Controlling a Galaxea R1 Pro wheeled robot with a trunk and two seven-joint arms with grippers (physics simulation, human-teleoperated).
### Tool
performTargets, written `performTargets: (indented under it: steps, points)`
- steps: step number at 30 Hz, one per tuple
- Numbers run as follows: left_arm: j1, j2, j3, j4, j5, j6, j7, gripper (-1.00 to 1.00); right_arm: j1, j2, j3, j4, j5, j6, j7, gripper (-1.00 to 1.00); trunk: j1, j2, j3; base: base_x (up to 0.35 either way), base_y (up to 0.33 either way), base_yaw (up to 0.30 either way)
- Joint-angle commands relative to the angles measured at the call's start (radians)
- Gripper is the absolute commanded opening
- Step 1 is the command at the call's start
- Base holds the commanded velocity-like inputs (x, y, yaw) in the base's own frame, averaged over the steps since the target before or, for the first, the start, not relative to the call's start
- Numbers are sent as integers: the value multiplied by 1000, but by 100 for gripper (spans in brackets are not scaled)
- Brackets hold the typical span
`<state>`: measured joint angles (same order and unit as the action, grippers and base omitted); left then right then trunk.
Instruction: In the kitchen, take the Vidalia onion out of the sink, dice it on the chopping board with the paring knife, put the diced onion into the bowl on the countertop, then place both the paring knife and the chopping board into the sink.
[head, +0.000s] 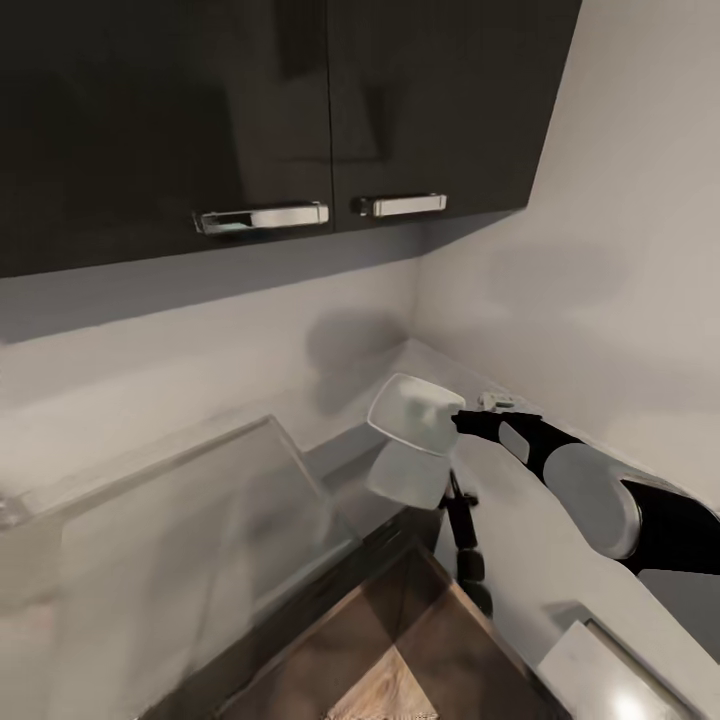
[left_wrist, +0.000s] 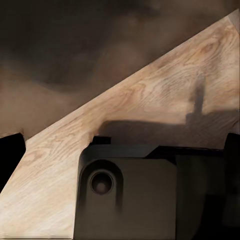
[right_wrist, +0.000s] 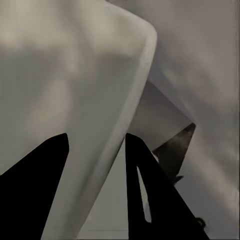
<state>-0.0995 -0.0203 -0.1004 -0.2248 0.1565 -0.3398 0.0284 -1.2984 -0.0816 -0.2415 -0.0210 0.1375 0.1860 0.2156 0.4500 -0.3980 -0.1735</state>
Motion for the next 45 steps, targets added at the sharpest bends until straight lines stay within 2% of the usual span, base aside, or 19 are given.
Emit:
performTargets:
  steps: [1,11,20,26,34,45]
  points:
    - [-1,0,-9,1,10,-4,3,100,-1,0,-12,-2,10,6,4,-100,0,-2,0,-328,0,0]
    - [-1,0,-10,1,9,-4,3,100,-1,1,-13,-2,10,4,4,-100,0,-2,15,-310,0,0]
    - [-1,0,-9,1,9,-4,3,100,-1,1,-13,-5,8,2,4,-100,0,-2,28,-100,0,0]
    - [-1,0,-9,1,9,-4,3,100,-1,3,-12,-4,8,-57,0,-100,0,-2,32,-3,0,20]
    - [-1,0,-9,1,9,-4,4,100,-1,13,-12,-4,8,-63,-1,-100,0,-2,43,-58,0,146]
    - [-1,0,-9,1,10,-4,3,100,-1,20,-12,-3,8,-68,-2,-100,0,-2,57,-245,59,196]
